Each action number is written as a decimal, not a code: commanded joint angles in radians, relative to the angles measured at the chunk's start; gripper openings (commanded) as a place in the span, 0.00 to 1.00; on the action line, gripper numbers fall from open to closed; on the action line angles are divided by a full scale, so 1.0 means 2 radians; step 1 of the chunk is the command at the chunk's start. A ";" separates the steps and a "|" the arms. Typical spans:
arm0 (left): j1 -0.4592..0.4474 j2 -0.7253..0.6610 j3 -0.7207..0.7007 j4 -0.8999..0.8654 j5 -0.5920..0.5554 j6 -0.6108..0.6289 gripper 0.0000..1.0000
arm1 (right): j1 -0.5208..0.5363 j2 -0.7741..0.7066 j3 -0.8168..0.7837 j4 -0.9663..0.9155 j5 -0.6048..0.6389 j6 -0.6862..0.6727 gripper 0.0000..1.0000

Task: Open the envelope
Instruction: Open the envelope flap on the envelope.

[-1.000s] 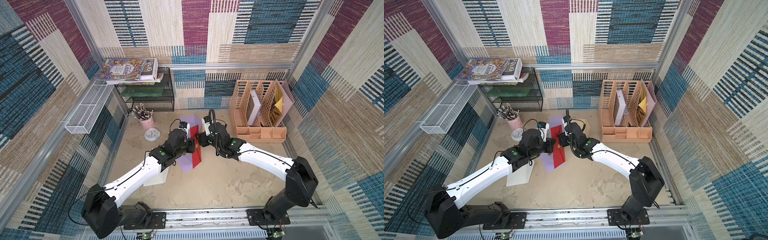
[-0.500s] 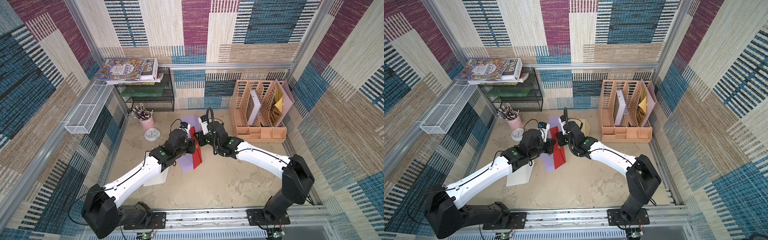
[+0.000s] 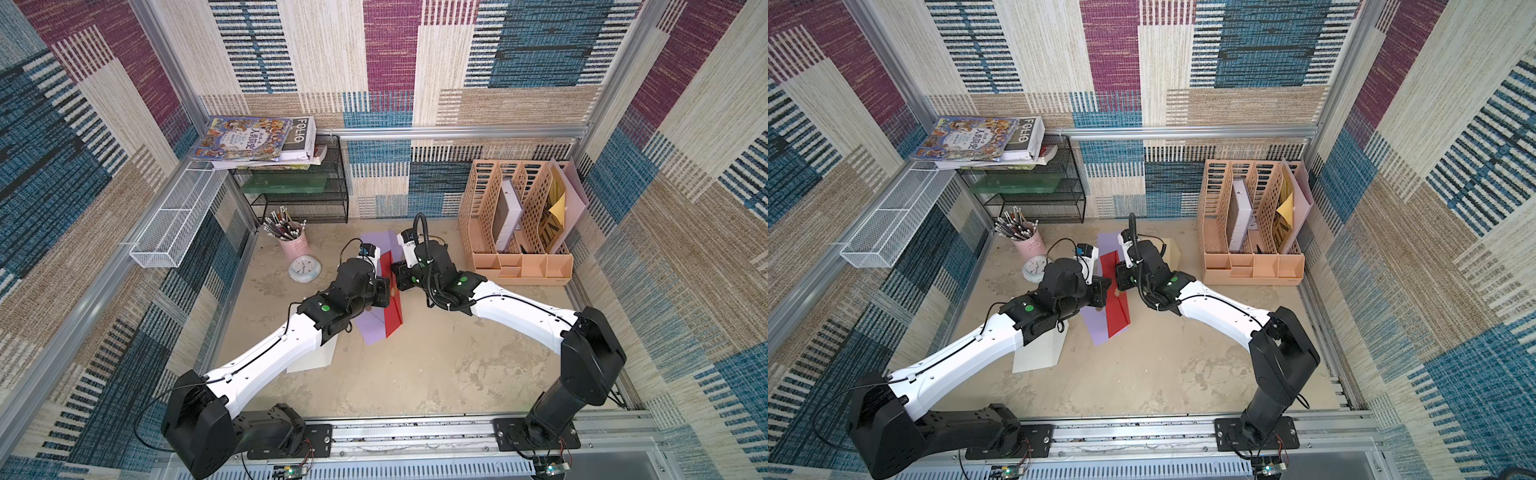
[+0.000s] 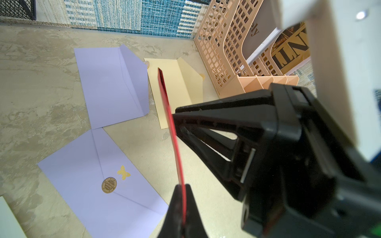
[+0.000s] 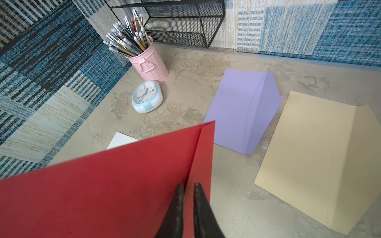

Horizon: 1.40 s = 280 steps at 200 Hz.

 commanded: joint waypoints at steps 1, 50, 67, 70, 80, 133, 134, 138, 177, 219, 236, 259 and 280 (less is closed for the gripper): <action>0.000 -0.003 0.003 0.006 0.000 0.007 0.00 | -0.003 0.002 0.002 -0.003 0.006 0.005 0.14; 0.000 -0.004 0.001 0.004 -0.002 0.006 0.00 | -0.006 0.000 -0.002 -0.003 0.008 0.005 0.11; 0.000 -0.005 0.001 0.002 -0.003 0.008 0.00 | -0.006 0.000 -0.003 -0.003 0.008 0.005 0.11; 0.000 -0.005 0.002 0.001 -0.004 0.008 0.00 | -0.006 0.000 -0.003 -0.003 0.008 0.005 0.11; 0.000 -0.007 0.002 0.001 -0.005 0.009 0.00 | -0.008 0.000 -0.003 -0.003 0.008 0.006 0.13; 0.000 -0.007 0.000 0.001 -0.005 0.008 0.00 | -0.008 -0.001 -0.004 -0.003 0.005 0.006 0.19; 0.000 -0.007 0.000 0.000 -0.005 0.008 0.00 | -0.009 -0.002 -0.004 -0.003 0.005 0.006 0.20; 0.000 -0.006 0.000 0.001 -0.004 0.008 0.00 | -0.009 -0.001 -0.004 -0.003 0.004 0.006 0.22; 0.000 -0.003 0.001 0.002 -0.002 0.007 0.00 | -0.006 -0.002 -0.004 0.004 -0.010 0.003 0.37; 0.000 0.002 0.001 0.002 -0.005 0.007 0.00 | 0.006 -0.013 -0.018 0.031 -0.031 -0.003 0.38; 0.000 0.002 0.001 0.002 -0.007 0.007 0.00 | 0.010 -0.024 -0.032 0.045 -0.035 -0.004 0.38; 0.000 0.005 0.003 0.001 -0.010 0.007 0.00 | 0.016 -0.040 -0.049 0.058 -0.028 -0.006 0.39; 0.000 0.005 0.003 0.003 -0.010 0.006 0.00 | 0.016 -0.045 -0.054 0.057 -0.026 -0.008 0.38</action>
